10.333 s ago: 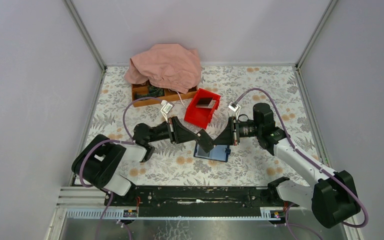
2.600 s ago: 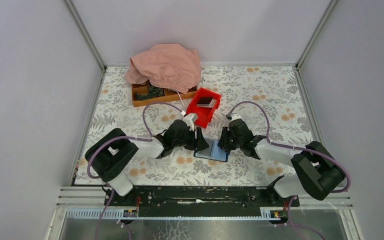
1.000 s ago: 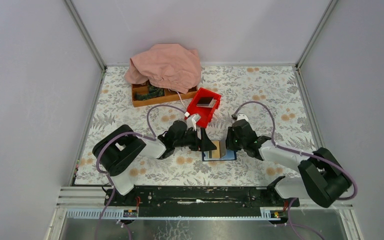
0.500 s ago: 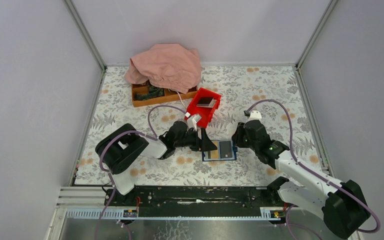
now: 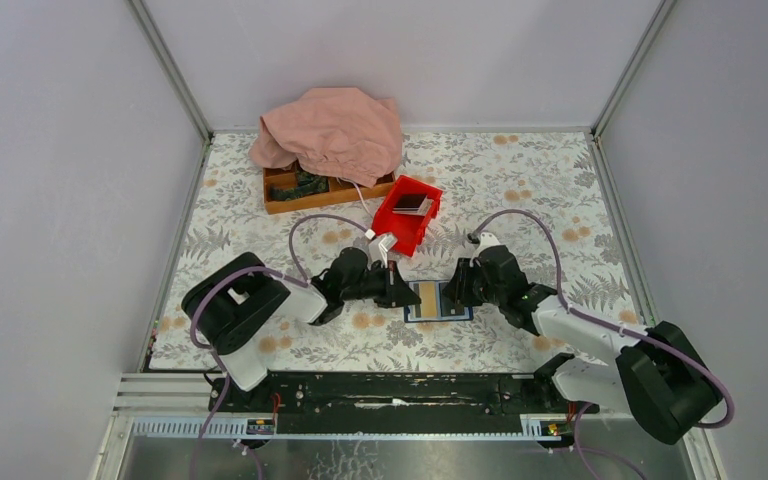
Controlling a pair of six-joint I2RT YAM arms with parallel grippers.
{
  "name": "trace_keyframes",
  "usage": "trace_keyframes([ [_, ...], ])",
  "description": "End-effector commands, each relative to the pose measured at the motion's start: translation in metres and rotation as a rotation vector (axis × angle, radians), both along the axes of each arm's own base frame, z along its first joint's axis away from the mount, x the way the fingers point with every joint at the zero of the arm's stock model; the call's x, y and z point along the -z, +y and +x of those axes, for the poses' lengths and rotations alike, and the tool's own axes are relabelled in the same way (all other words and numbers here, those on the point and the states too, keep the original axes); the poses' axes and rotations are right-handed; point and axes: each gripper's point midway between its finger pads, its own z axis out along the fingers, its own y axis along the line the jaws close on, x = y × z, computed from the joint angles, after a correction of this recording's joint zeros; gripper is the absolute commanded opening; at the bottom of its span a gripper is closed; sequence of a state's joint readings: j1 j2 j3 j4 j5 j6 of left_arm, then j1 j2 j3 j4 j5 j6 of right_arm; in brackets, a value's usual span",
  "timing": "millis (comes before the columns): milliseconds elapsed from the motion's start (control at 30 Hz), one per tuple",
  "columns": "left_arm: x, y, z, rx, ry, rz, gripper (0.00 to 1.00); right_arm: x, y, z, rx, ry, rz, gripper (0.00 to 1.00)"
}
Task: Take the credit cards out of the card holder
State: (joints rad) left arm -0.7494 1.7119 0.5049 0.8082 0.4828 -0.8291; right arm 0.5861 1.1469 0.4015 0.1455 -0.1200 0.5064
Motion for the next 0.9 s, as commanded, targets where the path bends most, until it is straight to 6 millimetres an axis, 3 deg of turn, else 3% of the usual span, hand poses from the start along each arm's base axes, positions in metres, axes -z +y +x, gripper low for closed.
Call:
trace_keyframes([
  [0,-0.001,0.005,0.003,-0.015,-0.04,-0.006,0.0,-0.017,0.018,0.01,-0.03,-0.053,0.096,0.27],
  [167,0.015,0.008,0.004,-0.019,-0.025,0.037,0.0,-0.011,0.024,0.009,-0.043,-0.031,0.117,0.24],
  [333,0.035,0.015,0.007,-0.042,-0.007,0.115,0.0,-0.005,0.027,0.008,-0.051,-0.006,0.127,0.38],
  [433,0.047,0.021,0.009,-0.064,-0.003,0.168,0.0,-0.001,0.027,0.008,-0.047,0.0,0.122,0.42],
  [867,0.059,0.026,0.012,-0.078,0.001,0.226,0.0,0.015,0.029,0.004,-0.063,0.039,0.122,0.43],
])
